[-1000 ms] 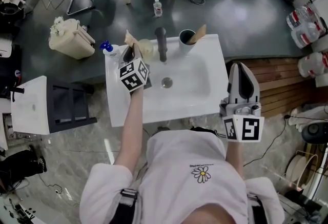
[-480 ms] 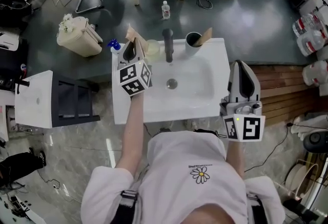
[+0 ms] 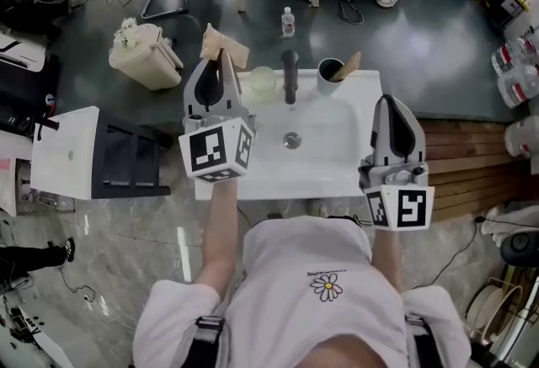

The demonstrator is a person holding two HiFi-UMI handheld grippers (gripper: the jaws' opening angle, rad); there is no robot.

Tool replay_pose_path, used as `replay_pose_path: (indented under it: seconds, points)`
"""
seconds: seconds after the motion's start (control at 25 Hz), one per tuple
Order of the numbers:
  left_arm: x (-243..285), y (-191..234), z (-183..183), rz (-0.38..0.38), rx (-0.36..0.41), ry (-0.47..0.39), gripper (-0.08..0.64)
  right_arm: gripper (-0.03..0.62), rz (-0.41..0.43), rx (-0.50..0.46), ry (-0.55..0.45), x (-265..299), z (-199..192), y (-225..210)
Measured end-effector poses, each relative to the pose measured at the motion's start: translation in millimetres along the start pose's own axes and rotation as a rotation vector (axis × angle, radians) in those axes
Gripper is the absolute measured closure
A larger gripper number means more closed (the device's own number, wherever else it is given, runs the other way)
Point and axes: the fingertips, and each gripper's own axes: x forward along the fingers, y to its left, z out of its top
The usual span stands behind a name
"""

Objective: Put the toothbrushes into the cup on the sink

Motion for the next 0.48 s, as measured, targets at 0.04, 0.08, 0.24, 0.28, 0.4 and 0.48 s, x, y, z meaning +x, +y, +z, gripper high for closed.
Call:
replay_pose_path:
  seconds: [0.04,0.08,0.24,0.28,0.4,0.48]
  points:
    - [-6,-3,11,0.0,0.019,-0.025,0.529,0.58,0.005,0.002,-0.004,1,2,2]
    - [-14,-7,21,0.004,0.042,-0.048,0.529,0.58,0.01,0.005,-0.009,1,3,3]
    - [-45,-21,48,0.033,0.114,-0.121,0.531,0.58,0.025,0.011,-0.026,2,7,8]
    - [-52,-23,52,0.048,0.117,-0.133,0.531,0.58,0.028,0.012,-0.03,2,8,9]
    - [-67,-23,57,0.093,0.121,-0.143,0.532,0.58,0.037,0.017,-0.039,4,8,12]
    - [-75,-22,57,0.098,0.151,-0.142,0.532,0.58,0.043,0.022,-0.042,4,8,15]
